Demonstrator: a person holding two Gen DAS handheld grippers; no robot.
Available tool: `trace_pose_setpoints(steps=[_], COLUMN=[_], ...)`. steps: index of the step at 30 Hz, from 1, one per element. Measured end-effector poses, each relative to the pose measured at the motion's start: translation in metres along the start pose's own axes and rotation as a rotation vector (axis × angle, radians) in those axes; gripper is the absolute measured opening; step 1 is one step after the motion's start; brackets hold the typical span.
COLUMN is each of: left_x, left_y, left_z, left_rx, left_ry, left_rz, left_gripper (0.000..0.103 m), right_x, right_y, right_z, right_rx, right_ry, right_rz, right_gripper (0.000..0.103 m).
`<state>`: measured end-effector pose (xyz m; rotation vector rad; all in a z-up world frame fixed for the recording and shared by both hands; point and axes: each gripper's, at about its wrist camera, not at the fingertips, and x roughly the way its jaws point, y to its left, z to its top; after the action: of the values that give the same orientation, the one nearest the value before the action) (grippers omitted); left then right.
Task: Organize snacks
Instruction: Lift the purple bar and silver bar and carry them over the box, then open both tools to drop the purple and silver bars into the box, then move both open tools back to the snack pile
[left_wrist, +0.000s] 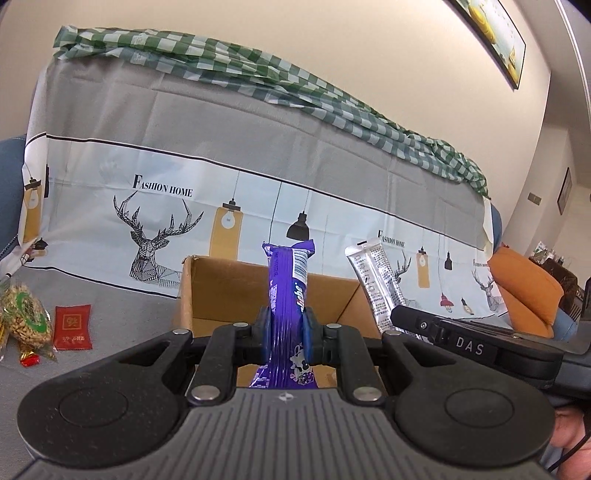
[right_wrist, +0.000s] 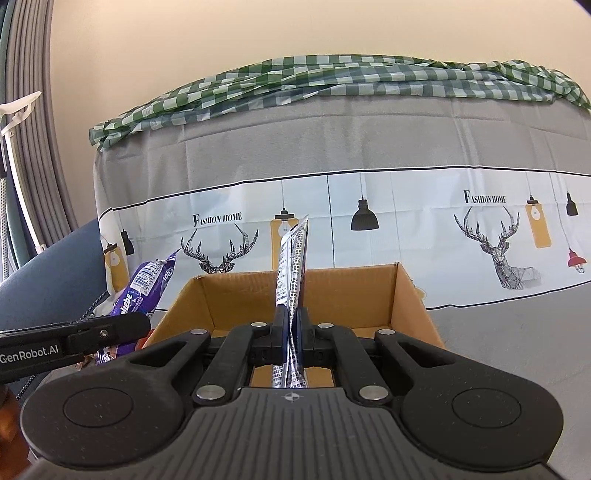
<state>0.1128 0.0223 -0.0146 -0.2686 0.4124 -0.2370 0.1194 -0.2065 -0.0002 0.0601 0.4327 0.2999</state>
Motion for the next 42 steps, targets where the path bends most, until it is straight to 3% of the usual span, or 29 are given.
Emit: trace_pose_setpoints(steps=[12, 13, 15, 17, 19, 21, 28, 30, 33, 39, 42], left_x=[-0.004, -0.003, -0.004, -0.008, -0.009, -0.01, -0.021, -0.027, -0.034, -0.016, -0.001], left_y=[-0.012, -0.014, -0.017, -0.018, -0.014, -0.006, 0.026, 0.037, 0.058, 0.099, 0.13], left_z=[0.0, -0.001, -0.002, -0.001, 0.0, 0.001, 0.006, 0.009, 0.016, 0.05, 0.062], left_rx=[0.001, 0.003, 0.018, 0.042, 0.038, 0.022, -0.011, -0.024, -0.077, -0.13, -0.164], left_ry=[-0.022, -0.016, -0.015, -0.031, -0.034, -0.037, -0.027, -0.012, 0.034, 0.135, 0.145], left_rz=[-0.077, -0.095, -0.111, -0.094, -0.078, -0.057, 0.024, 0.038, 0.048, 0.224, 0.301], left_gripper=[0.018, 0.02, 0.043, 0.047, 0.047, 0.047, 0.046, 0.039, 0.037, 0.035, 0.038], right_x=[-0.007, -0.007, -0.007, -0.006, -0.005, -0.005, 0.001, 0.004, 0.009, 0.02, 0.024], right_y=[0.0, 0.0, 0.0, 0.0, 0.0, -0.001, 0.013, 0.021, 0.038, 0.075, 0.094], right_z=[0.003, 0.003, 0.003, 0.003, 0.003, 0.005, 0.006, 0.006, 0.006, 0.008, 0.007], right_rx=[0.002, 0.004, 0.009, 0.015, 0.027, 0.048, 0.083, 0.087, 0.086, 0.1, 0.09], right_ry=[-0.047, -0.051, -0.045, -0.042, -0.043, -0.046, -0.037, -0.032, -0.029, -0.018, -0.013], right_rz=[0.002, 0.005, 0.014, 0.0, -0.006, -0.009, 0.016, 0.03, 0.055, 0.123, 0.149], right_gripper=[0.004, 0.004, 0.006, 0.012, 0.028, 0.035, 0.04, 0.044, 0.045, 0.045, 0.045])
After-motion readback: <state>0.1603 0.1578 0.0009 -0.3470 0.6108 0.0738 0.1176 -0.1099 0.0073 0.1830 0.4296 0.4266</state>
